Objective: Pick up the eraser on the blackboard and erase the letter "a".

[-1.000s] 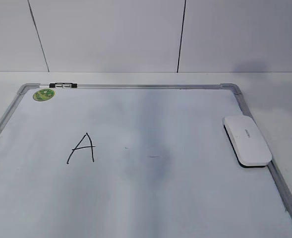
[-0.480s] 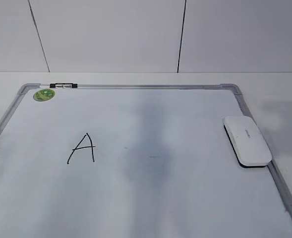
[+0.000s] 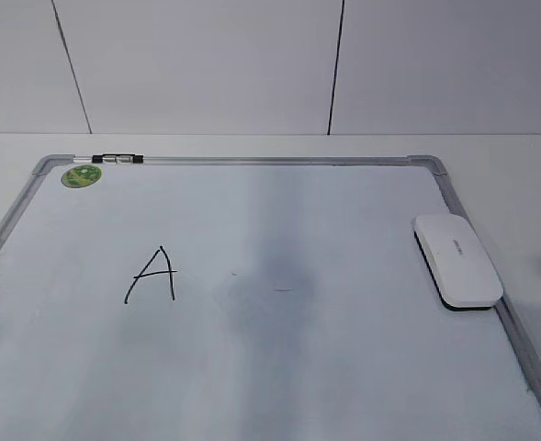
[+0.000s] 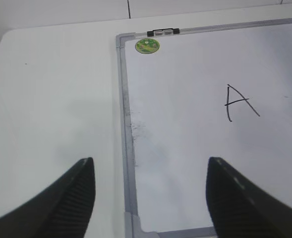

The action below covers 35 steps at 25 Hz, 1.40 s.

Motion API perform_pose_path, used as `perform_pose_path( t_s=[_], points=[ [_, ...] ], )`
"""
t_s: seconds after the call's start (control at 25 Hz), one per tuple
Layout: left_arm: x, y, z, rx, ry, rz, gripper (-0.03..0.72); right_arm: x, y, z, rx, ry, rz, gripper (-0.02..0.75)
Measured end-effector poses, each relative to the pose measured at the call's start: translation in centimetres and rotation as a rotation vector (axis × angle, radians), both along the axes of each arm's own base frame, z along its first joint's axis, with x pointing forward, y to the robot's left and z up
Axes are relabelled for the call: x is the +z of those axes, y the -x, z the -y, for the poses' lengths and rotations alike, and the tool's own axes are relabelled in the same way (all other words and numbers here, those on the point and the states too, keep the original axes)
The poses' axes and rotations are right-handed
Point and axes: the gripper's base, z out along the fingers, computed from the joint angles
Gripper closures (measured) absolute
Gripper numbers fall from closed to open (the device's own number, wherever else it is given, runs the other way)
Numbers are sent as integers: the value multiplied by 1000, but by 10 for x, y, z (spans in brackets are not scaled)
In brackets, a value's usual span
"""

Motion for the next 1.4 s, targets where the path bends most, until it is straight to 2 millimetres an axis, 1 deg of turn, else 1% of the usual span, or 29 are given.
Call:
perform_pose_path(
  t_s=[0.12, 0.28, 0.4, 0.56, 0.64, 0.76, 0.84, 1.4],
  points=[
    [-3, 16, -2, 14, -35, 47, 161, -7, 11, 2, 0, -7, 34, 145],
    [-15, 29, -2, 18, -47, 91, 161, -15, 26, 6, 1, -15, 70, 145],
    [-26, 36, -2, 18, -47, 116, 163, -18, 37, 9, -4, -10, 101, 146],
    [-29, 35, -2, 19, -49, 107, 189, -23, 49, 15, -24, 16, 120, 146],
    [-29, 35, -2, 19, -50, 103, 200, -26, 49, 16, -33, 33, 104, 146],
    [-36, 35, -2, 15, -51, 56, 206, -36, 47, 17, -39, 55, 55, 146],
    [-39, 35, -2, 13, -51, 36, 207, -39, 46, 17, -40, 59, 44, 146],
    [-39, 35, -2, 12, -52, 32, 208, -42, 43, 16, -41, 61, 42, 146]
  ],
)
